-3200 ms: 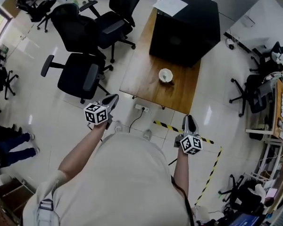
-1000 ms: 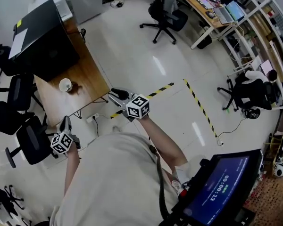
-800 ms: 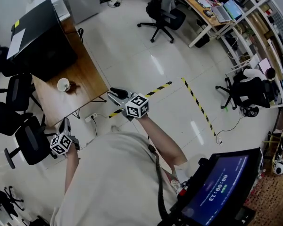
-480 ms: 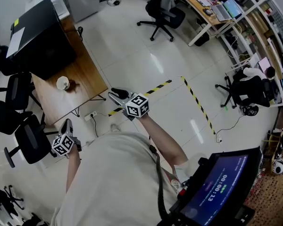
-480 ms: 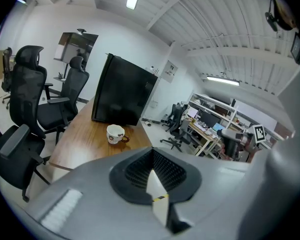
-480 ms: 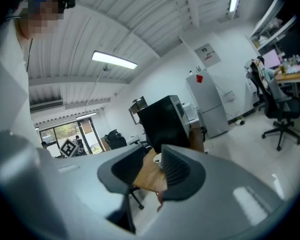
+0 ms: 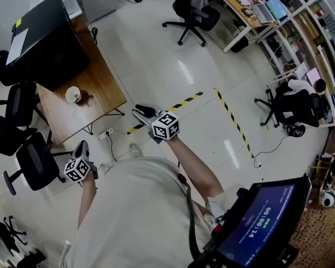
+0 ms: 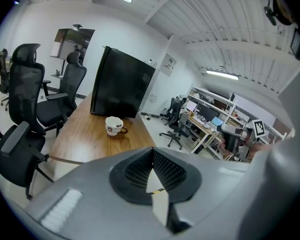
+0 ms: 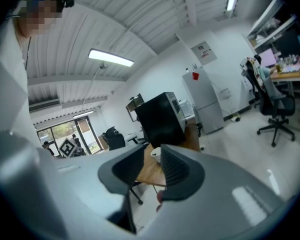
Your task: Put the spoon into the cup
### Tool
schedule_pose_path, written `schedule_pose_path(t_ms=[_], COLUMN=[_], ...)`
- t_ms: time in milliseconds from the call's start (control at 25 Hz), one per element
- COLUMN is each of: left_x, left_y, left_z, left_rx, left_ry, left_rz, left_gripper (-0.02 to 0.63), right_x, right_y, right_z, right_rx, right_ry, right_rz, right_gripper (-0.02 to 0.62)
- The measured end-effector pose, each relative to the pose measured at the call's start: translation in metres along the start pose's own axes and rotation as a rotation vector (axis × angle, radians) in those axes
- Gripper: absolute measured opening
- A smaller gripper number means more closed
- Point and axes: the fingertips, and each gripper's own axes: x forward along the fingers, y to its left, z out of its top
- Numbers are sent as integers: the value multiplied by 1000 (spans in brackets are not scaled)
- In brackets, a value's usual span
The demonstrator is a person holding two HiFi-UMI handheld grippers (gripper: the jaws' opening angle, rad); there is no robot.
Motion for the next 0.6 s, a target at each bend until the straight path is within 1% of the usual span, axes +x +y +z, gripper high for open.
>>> schedule_pose_path(t_ms=[40, 80, 240, 600], left_x=[-1, 0, 8, 2], left_y=[-2, -6, -19, -15], left_z=[-3, -6, -9, -7], left_rx=[-2, -3, -1, -20], left_ry=[3, 7, 21, 26], left_rz=[2, 1, -16, -9], left_gripper=[0, 0, 0, 0], right_x=[-3, -8, -20, -2], right_y=[-1, -2, -9, 0], right_z=[-2, -3, -7, -16], right_rx=[-4, -7, -1, 22], right_ry=[3, 3, -3, 11], right_rz=[-5, -11, -36, -4], right_gripper=[81, 75, 69, 69])
